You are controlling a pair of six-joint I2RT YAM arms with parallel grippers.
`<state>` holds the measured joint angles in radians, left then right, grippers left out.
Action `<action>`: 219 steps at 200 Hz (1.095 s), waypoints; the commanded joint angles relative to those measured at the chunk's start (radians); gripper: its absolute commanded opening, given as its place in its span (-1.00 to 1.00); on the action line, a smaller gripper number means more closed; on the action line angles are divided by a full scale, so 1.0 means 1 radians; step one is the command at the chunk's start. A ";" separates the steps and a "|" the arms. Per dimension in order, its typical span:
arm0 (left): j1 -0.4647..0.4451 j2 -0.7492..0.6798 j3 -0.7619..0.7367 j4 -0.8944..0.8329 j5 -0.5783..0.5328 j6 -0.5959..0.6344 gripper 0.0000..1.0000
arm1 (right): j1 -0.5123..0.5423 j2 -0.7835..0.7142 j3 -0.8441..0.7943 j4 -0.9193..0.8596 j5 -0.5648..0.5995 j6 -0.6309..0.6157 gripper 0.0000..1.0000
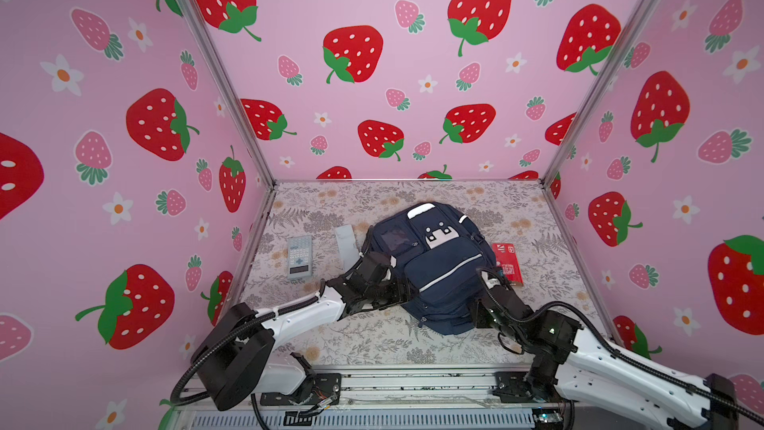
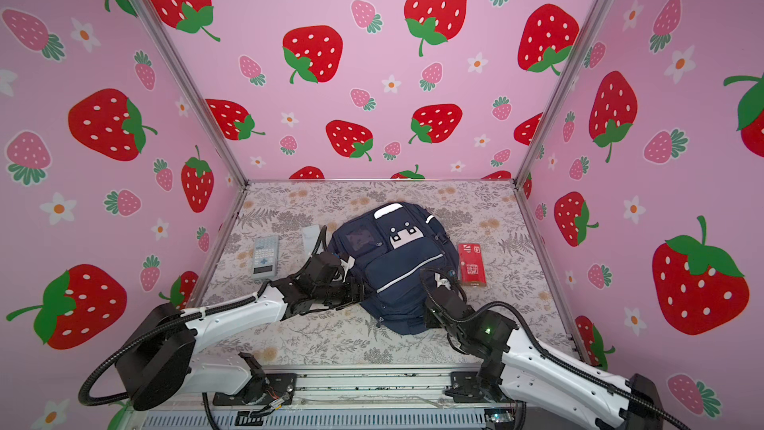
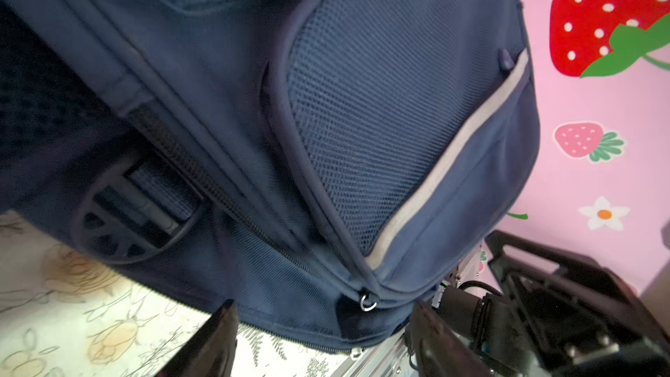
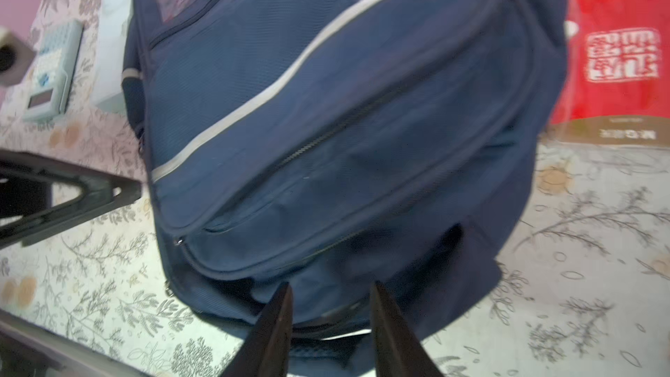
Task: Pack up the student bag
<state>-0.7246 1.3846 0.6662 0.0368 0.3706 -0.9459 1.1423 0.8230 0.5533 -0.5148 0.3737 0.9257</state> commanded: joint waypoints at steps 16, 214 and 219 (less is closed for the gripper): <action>-0.011 0.083 0.060 0.143 0.024 -0.095 0.46 | 0.244 0.223 0.120 0.011 0.169 0.102 -0.25; -0.008 0.111 -0.134 0.308 0.065 -0.304 0.18 | 0.359 0.557 0.255 0.034 0.050 0.275 -0.50; -0.009 0.114 -0.128 0.318 0.069 -0.306 0.13 | 0.357 0.561 0.256 0.033 0.048 0.277 -0.48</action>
<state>-0.7303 1.4681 0.4923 0.2558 0.4007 -1.2152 1.5089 1.3617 0.8127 -0.4290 0.4217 1.1378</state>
